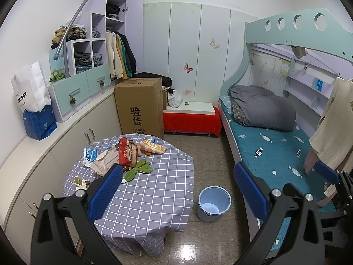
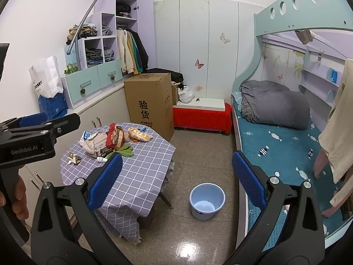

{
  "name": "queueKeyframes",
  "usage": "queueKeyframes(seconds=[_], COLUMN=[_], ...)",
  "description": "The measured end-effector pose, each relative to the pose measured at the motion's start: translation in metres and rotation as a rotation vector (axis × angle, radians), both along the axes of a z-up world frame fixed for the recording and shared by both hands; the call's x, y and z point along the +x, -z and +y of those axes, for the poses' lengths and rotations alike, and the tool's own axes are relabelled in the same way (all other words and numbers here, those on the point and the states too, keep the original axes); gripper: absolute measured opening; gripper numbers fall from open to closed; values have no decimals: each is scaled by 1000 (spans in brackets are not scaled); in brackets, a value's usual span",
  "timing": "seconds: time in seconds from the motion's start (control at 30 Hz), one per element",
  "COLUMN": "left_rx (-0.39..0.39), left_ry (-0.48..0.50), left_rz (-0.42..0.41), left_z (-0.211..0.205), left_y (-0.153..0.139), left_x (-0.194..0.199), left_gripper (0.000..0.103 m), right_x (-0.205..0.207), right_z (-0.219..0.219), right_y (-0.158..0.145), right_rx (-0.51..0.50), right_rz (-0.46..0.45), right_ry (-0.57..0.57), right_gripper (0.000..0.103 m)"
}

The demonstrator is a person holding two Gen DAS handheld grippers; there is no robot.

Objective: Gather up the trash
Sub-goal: 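Move both tools toward the checkered table with the trash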

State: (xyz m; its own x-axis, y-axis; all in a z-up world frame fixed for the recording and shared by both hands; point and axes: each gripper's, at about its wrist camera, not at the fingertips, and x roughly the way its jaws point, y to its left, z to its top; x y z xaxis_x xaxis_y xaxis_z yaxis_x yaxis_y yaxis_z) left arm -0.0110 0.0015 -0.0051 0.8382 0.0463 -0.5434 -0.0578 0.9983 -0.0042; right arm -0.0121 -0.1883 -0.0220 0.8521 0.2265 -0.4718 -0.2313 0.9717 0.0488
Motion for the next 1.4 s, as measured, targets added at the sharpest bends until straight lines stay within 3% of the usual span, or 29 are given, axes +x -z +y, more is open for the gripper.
queueKeyframes(seconds=[0.63, 0.87, 1.07, 1.23, 1.4], left_rx=[111, 50, -58, -149, -177], left_ry=[19, -8, -52, -99, -124], left_rz=[68, 46, 26, 31, 40], left_z=[-12, -17, -23, -28, -28], left_y=[12, 10, 18, 39, 50], left_x=[14, 16, 15, 9, 1], left_gripper=[99, 99, 99, 99, 99], right_x=[13, 14, 12, 8, 3], right_z=[-15, -20, -24, -26, -24], right_y=[22, 8, -2, 1, 9], right_rx=[130, 66, -50, -127, -164], right_rz=[25, 29, 29, 45, 72], right_ry=[45, 17, -49, -99, -133], right_gripper=[97, 97, 97, 97, 97])
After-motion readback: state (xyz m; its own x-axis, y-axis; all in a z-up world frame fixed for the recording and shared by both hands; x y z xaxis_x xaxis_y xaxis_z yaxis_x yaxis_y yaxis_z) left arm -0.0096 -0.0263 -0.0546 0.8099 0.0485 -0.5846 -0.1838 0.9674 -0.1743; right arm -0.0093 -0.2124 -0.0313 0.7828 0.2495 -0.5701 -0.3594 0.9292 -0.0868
